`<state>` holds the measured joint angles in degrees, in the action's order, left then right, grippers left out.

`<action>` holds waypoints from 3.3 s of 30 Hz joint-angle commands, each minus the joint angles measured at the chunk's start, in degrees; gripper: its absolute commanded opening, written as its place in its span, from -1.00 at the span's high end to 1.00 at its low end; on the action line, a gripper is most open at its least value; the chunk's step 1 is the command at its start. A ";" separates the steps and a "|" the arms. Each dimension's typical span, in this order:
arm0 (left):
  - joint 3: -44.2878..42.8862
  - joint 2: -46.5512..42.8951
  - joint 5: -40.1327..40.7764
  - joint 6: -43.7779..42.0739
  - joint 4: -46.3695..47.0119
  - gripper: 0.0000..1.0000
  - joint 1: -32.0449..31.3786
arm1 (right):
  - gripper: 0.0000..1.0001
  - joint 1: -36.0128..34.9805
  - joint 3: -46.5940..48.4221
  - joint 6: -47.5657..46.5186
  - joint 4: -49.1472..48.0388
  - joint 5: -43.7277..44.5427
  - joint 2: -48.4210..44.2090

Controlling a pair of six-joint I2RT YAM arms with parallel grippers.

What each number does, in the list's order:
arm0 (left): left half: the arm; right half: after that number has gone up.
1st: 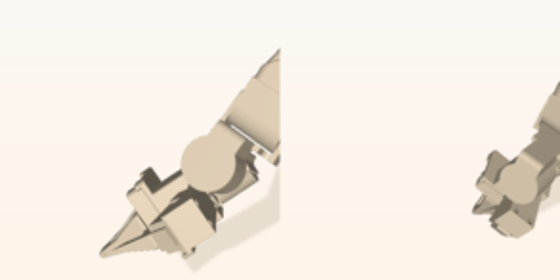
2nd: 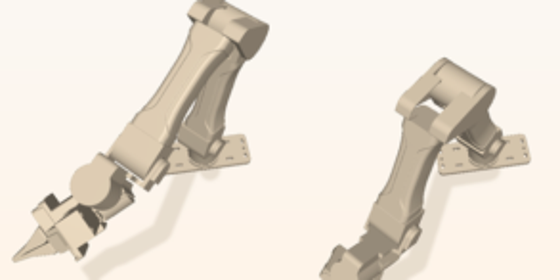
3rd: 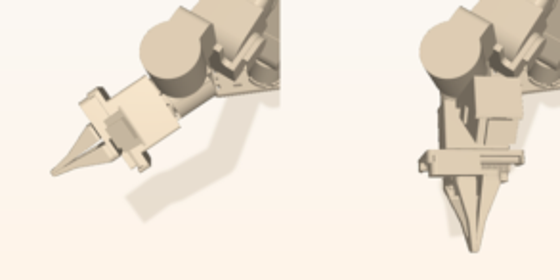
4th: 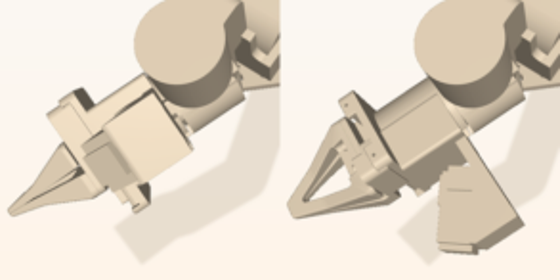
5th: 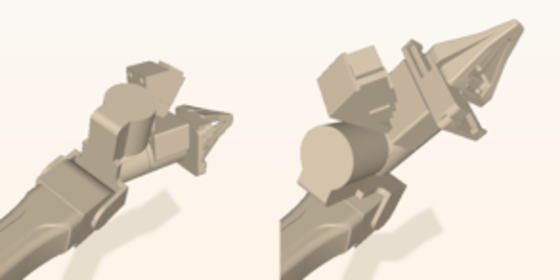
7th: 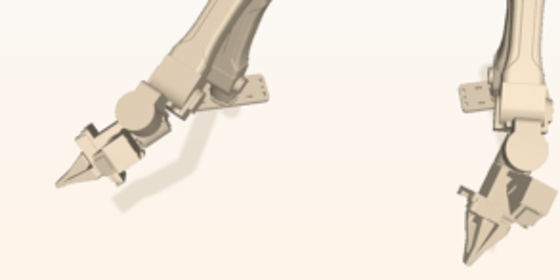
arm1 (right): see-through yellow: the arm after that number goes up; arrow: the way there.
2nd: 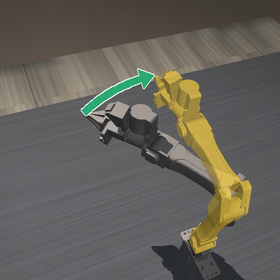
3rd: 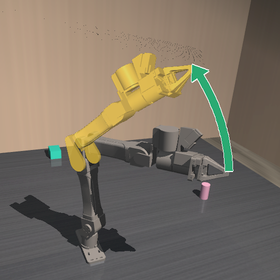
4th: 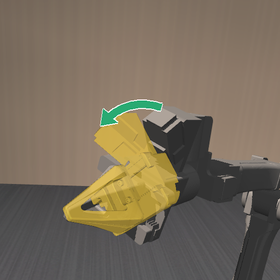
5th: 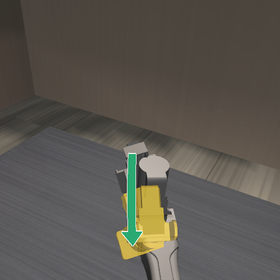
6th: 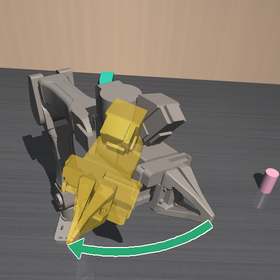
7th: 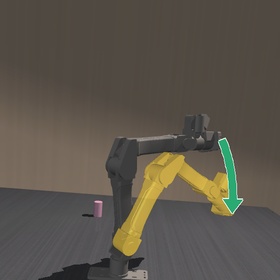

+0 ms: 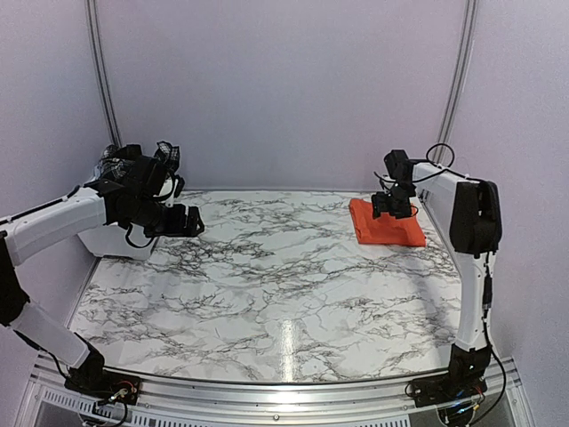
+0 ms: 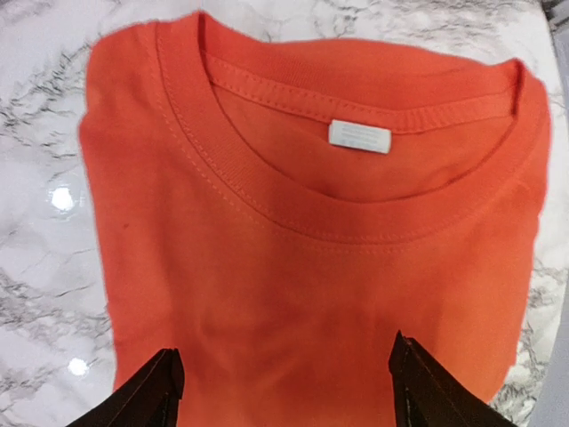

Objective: Fold and stack the mixed laundry pile
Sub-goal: Move the square-folded T-shirt to the corner of the board, then pick up the crumpled skirt and place it in the bin.

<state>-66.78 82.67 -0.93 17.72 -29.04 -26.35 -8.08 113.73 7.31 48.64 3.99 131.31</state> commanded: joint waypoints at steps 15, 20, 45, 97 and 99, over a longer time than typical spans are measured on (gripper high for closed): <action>-2.09 -2.07 1.23 0.85 -1.83 -0.98 1.68 | -0.52 -4.07 -40.75 14.06 -13.89 -4.25 -23.53; -1.72 -3.30 -2.04 2.15 -1.99 -0.98 3.07 | -0.53 -3.60 -38.89 12.38 -16.40 -4.25 -17.91; -8.91 -5.70 -4.23 0.81 -8.23 -0.98 17.29 | -0.55 4.47 -13.93 -3.27 -10.71 -2.71 0.14; -51.26 13.21 -22.40 16.14 11.52 1.00 33.15 | -0.97 -15.83 -37.74 6.18 -13.20 -2.30 -54.78; -53.88 12.70 -23.29 17.27 13.26 1.00 31.25 | -0.97 -15.83 -37.62 6.10 -13.62 -3.31 -54.52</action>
<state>-115.02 98.52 -18.11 29.23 -27.51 7.84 -24.18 75.68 13.30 38.35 4.45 77.62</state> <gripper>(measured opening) 0.047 0.985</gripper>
